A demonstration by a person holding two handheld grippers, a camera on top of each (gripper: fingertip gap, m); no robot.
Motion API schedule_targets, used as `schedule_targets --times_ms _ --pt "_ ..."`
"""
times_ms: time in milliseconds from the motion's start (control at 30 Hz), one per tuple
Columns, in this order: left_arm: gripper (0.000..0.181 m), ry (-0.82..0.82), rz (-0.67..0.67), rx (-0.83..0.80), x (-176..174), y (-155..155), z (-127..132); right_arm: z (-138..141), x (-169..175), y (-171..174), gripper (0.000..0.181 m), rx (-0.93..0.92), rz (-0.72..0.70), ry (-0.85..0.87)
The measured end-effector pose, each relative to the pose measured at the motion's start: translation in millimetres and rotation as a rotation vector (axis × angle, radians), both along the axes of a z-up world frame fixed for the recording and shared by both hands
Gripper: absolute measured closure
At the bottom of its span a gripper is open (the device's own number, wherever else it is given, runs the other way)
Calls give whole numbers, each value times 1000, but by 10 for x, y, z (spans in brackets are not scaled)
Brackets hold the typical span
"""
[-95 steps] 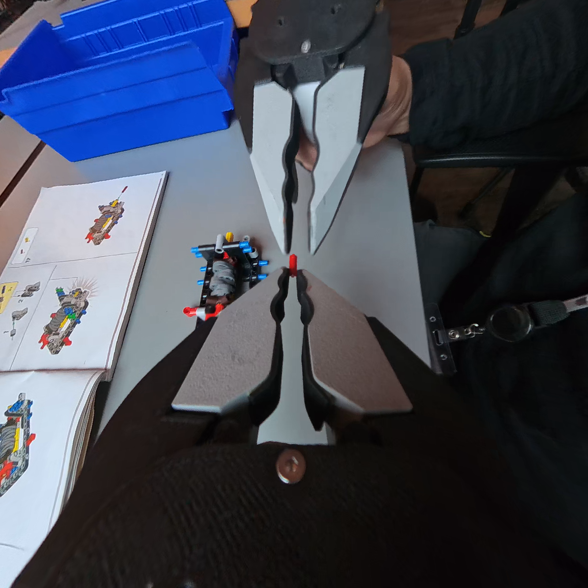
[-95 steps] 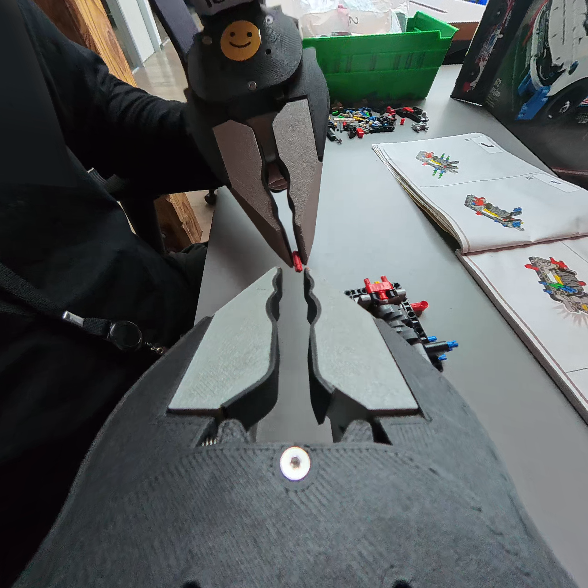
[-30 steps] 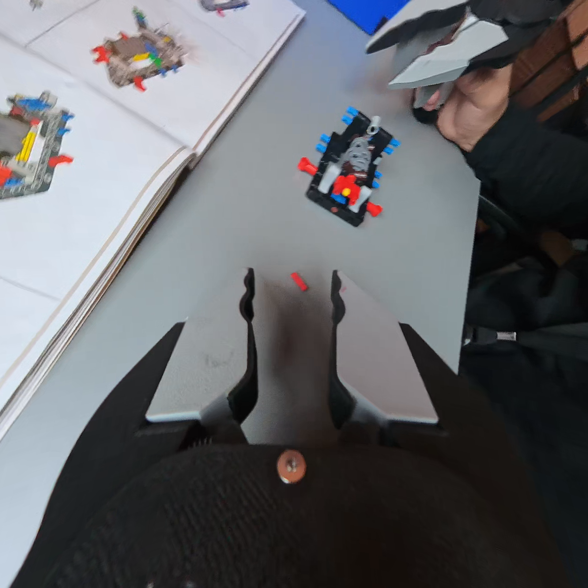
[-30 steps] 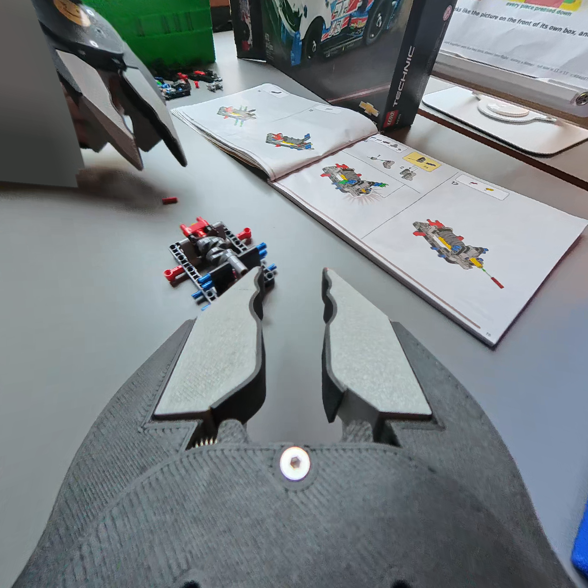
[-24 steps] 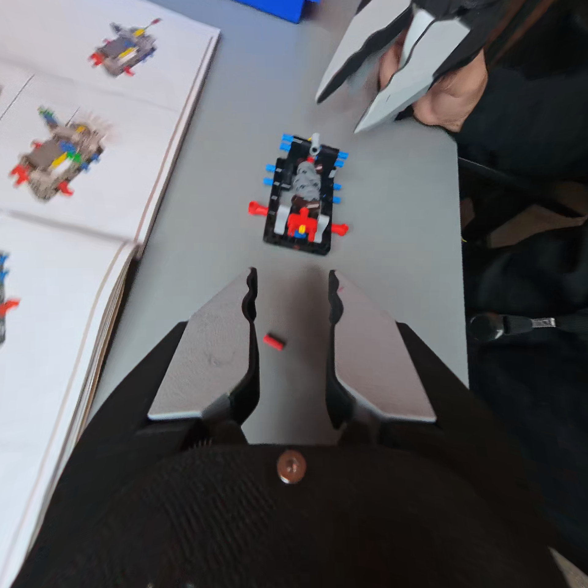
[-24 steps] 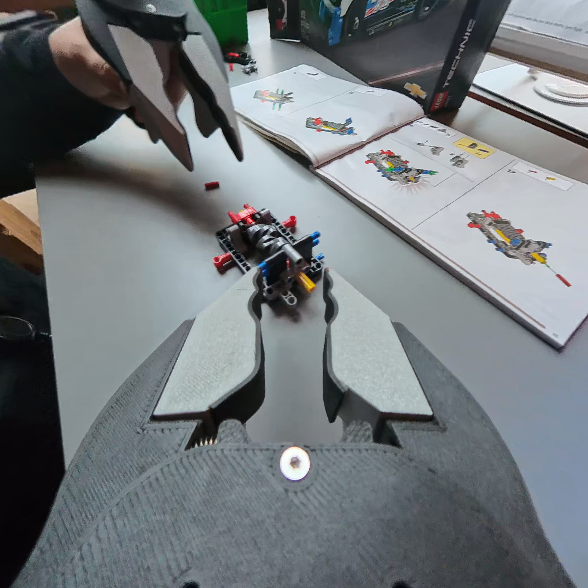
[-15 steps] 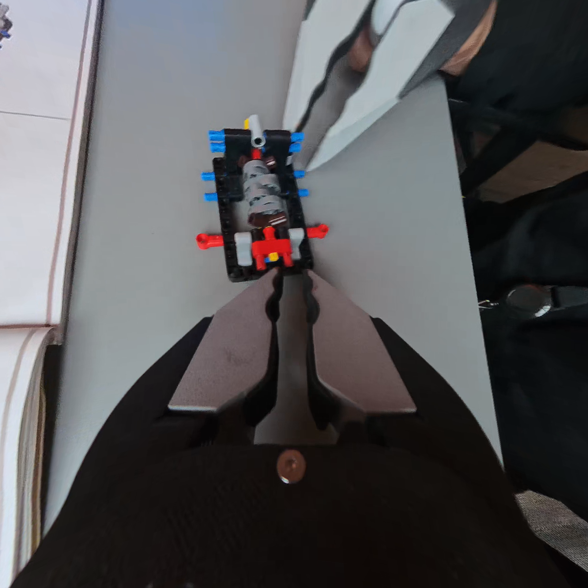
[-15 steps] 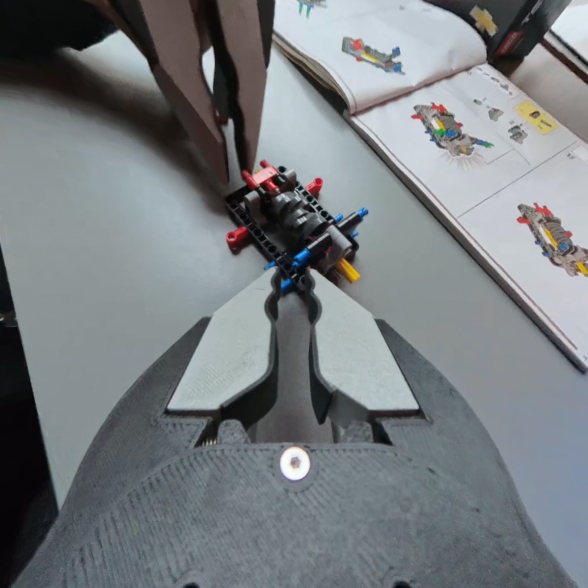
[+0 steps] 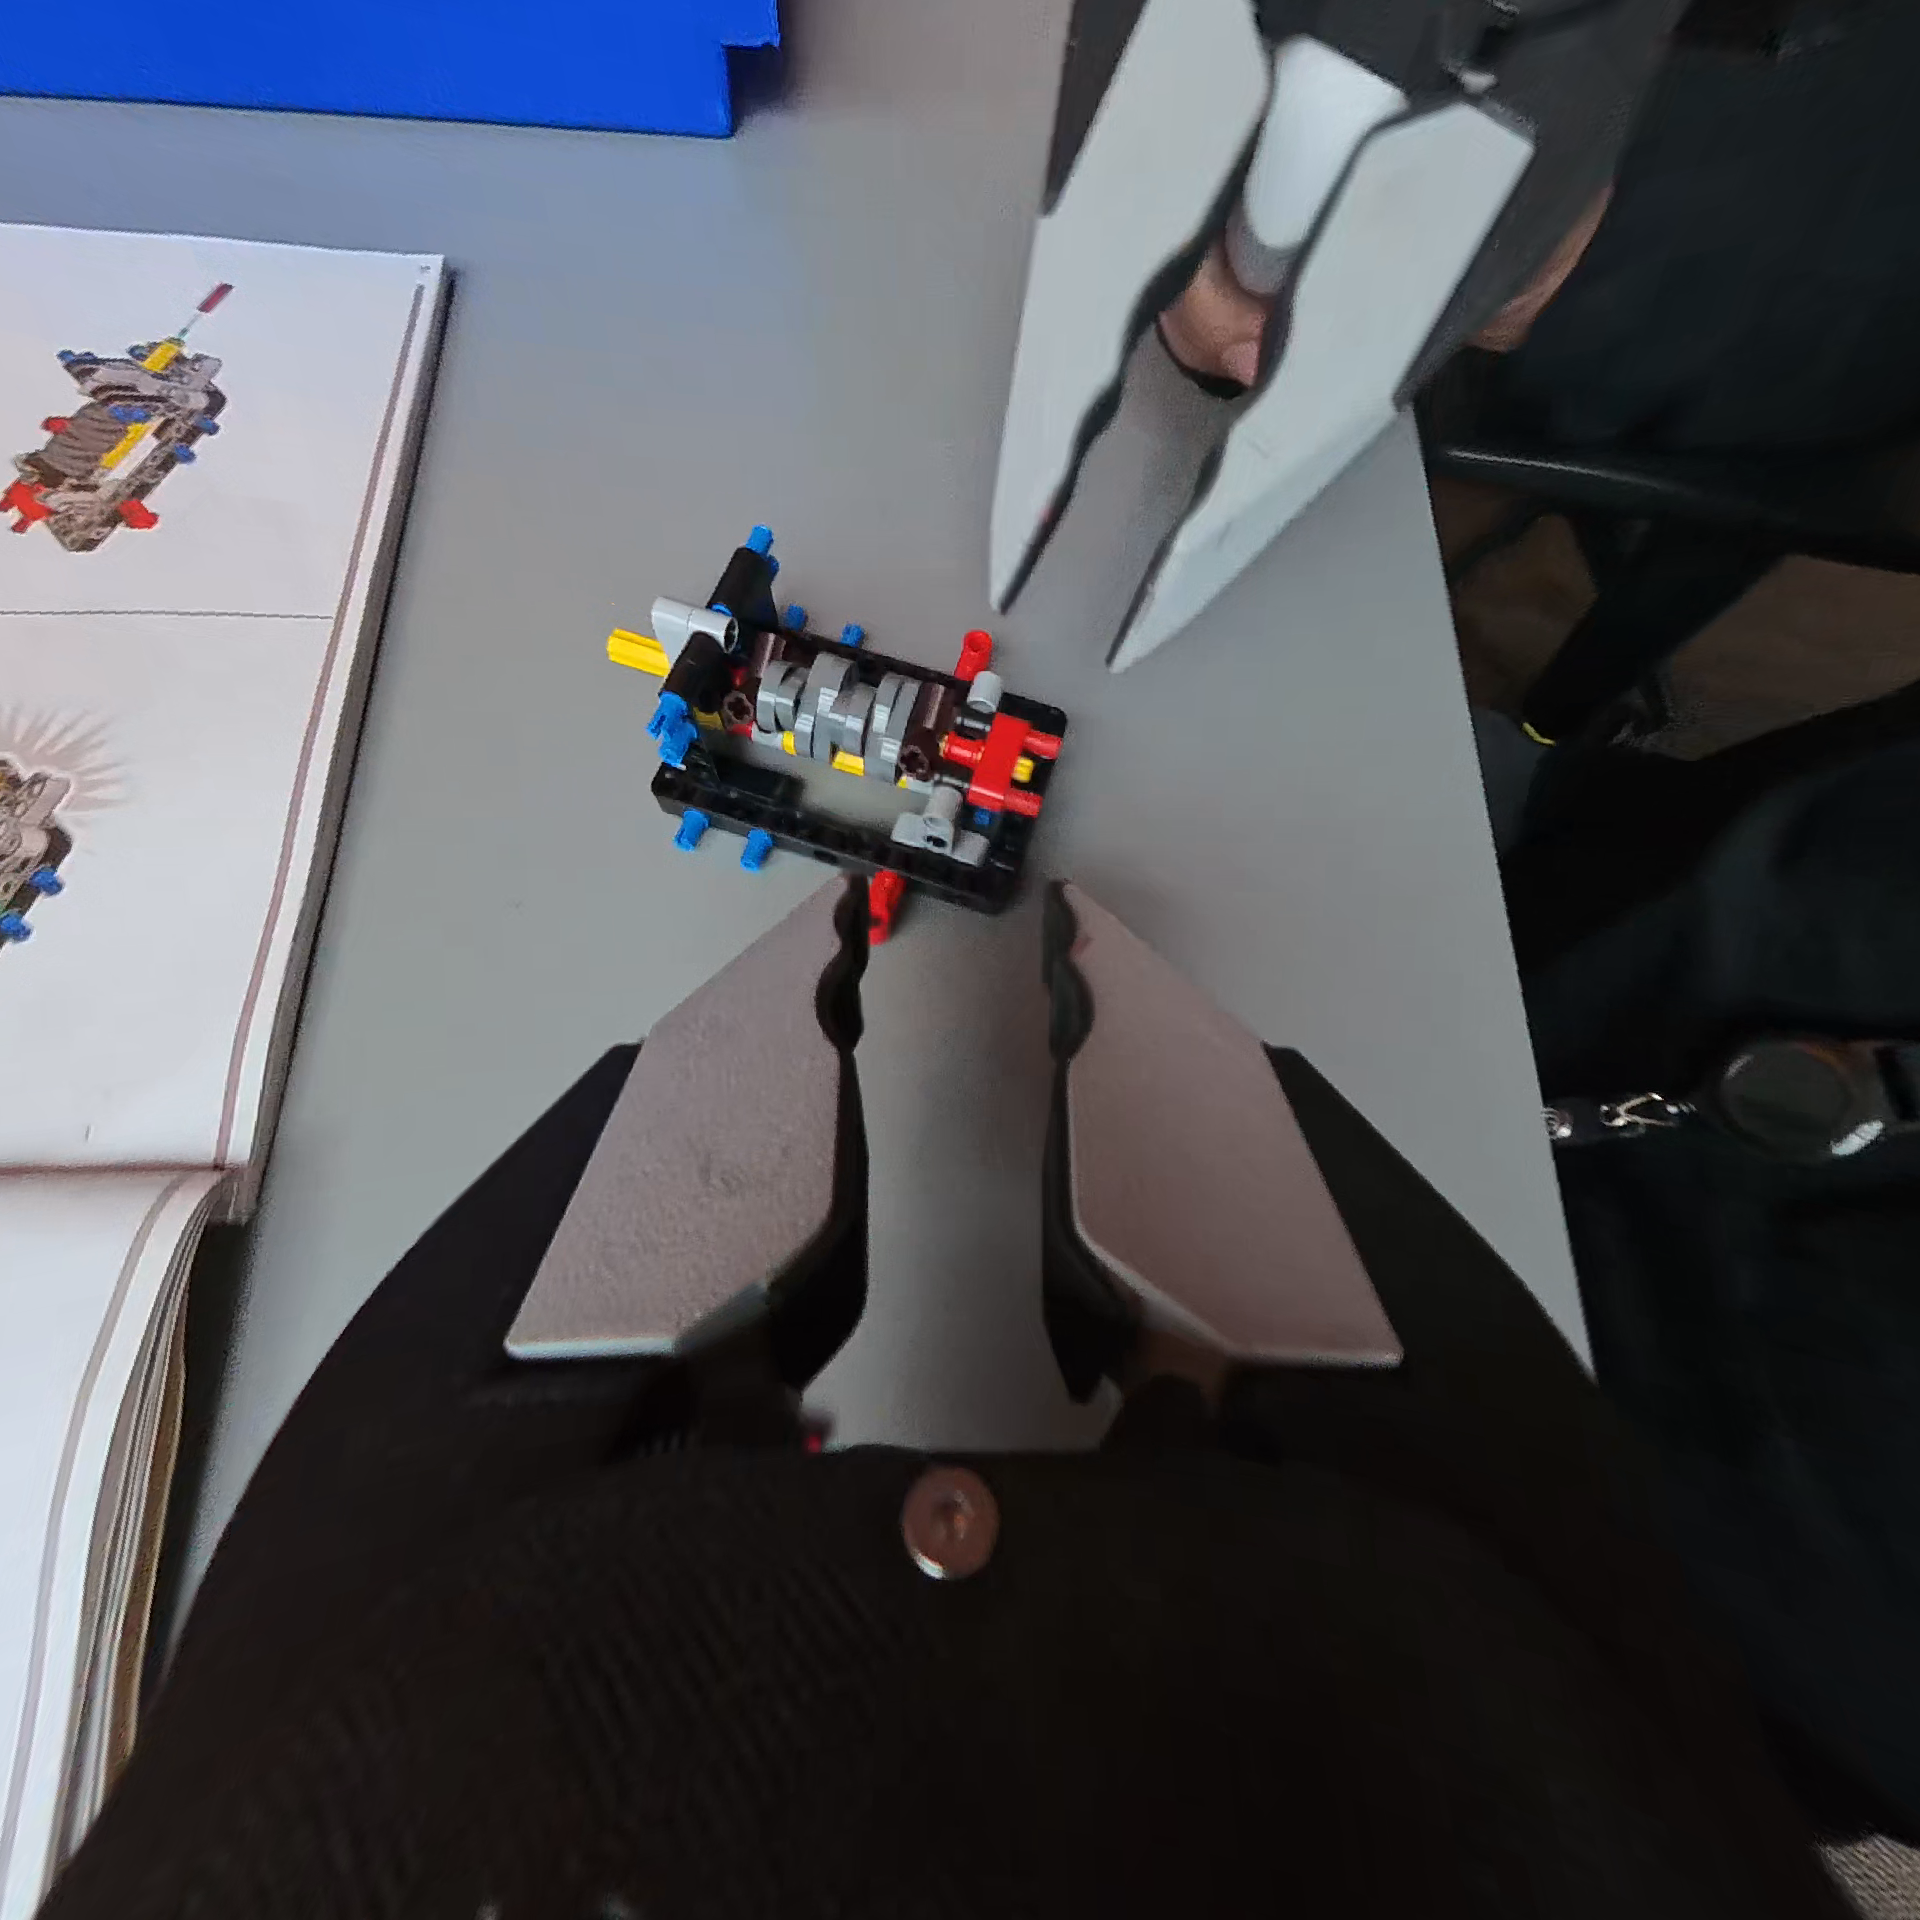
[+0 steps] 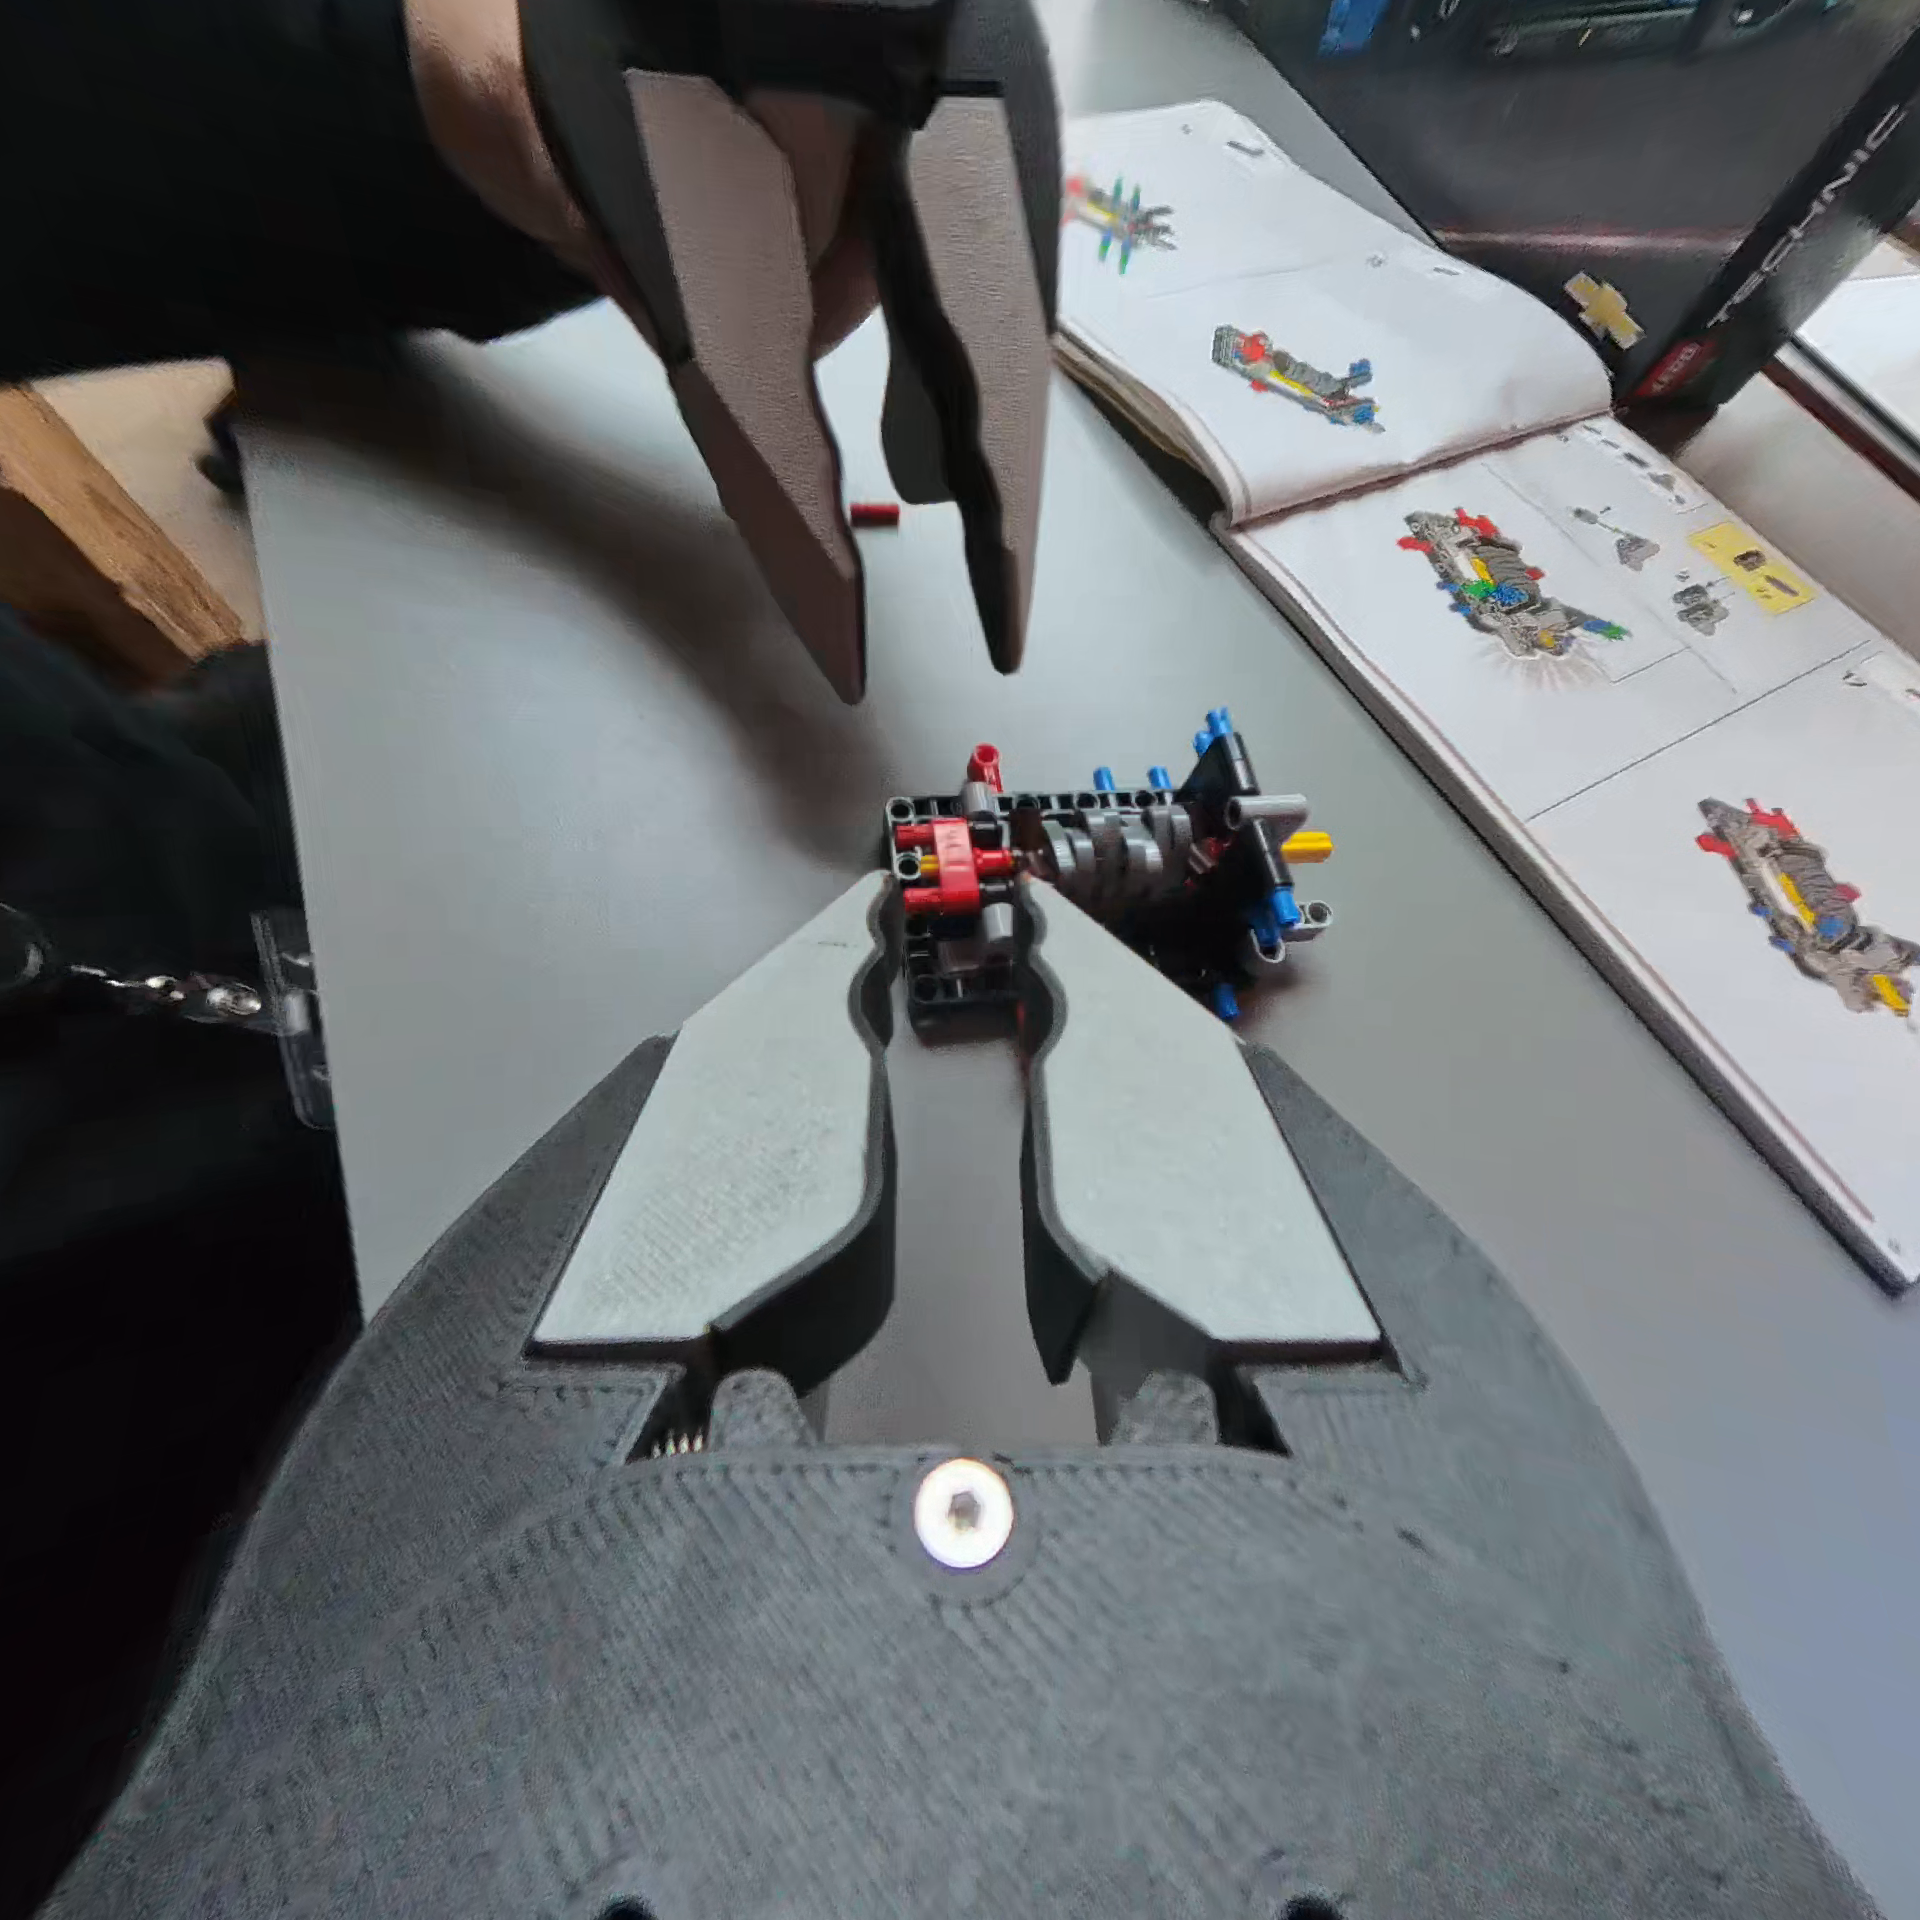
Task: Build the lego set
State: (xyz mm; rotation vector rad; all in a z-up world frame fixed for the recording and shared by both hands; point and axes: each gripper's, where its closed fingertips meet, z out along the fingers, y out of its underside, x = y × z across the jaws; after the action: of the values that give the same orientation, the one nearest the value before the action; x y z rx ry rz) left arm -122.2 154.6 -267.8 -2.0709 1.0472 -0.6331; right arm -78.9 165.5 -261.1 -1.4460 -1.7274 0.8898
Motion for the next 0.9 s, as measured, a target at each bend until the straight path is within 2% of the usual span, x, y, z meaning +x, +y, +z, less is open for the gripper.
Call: schedule_targets --times_ms 133,333,567,900 --pt "152 49 -51 -5 103 93 -157 -117 -73 -30 168 144 -26 -77" --pt "159 71 -169 27 227 73 -228 -199 -166 -22 175 225 -36 -173" --pt "167 62 -213 25 238 83 -266 -240 -156 -16 173 351 31 -382" --pt "176 91 -185 93 227 112 -273 -245 -166 -14 173 321 152 -402"
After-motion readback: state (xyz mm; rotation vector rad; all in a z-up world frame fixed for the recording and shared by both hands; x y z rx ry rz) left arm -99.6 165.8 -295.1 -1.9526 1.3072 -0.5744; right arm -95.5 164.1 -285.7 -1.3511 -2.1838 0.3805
